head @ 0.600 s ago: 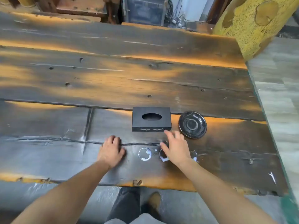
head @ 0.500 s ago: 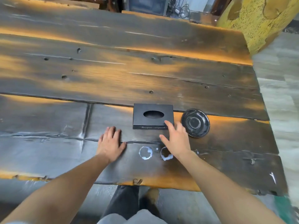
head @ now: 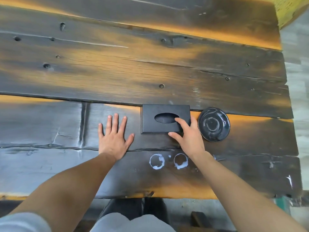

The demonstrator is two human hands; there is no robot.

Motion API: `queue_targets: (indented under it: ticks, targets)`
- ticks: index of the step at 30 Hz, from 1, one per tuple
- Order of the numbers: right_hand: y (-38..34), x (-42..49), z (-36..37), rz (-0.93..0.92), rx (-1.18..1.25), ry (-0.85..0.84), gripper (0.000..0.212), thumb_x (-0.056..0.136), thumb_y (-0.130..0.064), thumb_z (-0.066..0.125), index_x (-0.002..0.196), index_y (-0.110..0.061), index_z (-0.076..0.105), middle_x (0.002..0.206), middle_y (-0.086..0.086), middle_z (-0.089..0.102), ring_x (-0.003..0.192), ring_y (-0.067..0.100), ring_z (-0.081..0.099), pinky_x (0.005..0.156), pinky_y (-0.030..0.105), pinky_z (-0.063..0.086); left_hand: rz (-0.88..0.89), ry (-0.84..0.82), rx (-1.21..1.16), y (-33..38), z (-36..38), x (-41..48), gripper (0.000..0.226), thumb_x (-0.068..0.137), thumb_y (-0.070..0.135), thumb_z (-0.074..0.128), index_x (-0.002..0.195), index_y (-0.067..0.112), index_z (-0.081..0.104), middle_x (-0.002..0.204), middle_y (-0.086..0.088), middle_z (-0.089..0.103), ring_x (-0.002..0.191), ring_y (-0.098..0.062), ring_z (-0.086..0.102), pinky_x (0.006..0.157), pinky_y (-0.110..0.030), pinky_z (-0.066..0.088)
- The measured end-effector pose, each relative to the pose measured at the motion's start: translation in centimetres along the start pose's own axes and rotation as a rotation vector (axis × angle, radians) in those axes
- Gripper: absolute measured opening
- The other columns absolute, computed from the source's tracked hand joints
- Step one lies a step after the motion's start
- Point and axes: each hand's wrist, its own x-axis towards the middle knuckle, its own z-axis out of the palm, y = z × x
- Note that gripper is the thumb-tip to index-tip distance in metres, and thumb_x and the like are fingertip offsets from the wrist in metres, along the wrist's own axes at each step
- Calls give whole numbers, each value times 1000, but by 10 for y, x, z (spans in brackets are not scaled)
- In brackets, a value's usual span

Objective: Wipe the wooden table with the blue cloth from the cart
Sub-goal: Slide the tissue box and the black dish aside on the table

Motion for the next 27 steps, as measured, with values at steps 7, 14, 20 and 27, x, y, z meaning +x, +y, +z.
queue_targets:
  ticks: [7, 14, 20, 27]
  targets:
    - [-1, 3, -2, -9, 30, 40, 55, 85, -53, 73, 134, -44, 49, 158, 2, 25, 135, 26, 47, 110, 41, 47, 20, 61, 5, -1, 5, -1, 78, 99, 74, 16, 166, 36, 3, 175, -1, 2, 162, -26, -5, 126, -59, -4]
    - [-13, 38, -10, 51, 49, 80, 58, 84, -60, 70, 134, -49, 44, 163, 10, 19, 130, 36, 54, 107, 46, 47, 20, 41, 12, -2, 3, -1, 78, 99, 73, 15, 166, 35, 3, 175, -1, -1, 162, -26, -8, 126, -60, -1]
    - [-27, 89, -17, 23, 102, 143, 58, 84, -58, 72, 134, -46, 45, 160, 9, 24, 140, 34, 44, 111, 45, 44, 14, 44, 20, -2, 3, -1, 78, 99, 73, 15, 166, 35, 3, 175, -1, -2, 162, -25, -11, 127, -60, 1]
    - [-43, 139, -17, 7, 90, 136, 56, 85, -54, 73, 133, -44, 46, 160, 10, 25, 139, 33, 46, 112, 45, 43, 20, 78, 33, -3, 7, -2, 78, 99, 72, 21, 166, 34, 9, 175, -2, 3, 162, -26, -6, 127, -60, 1]
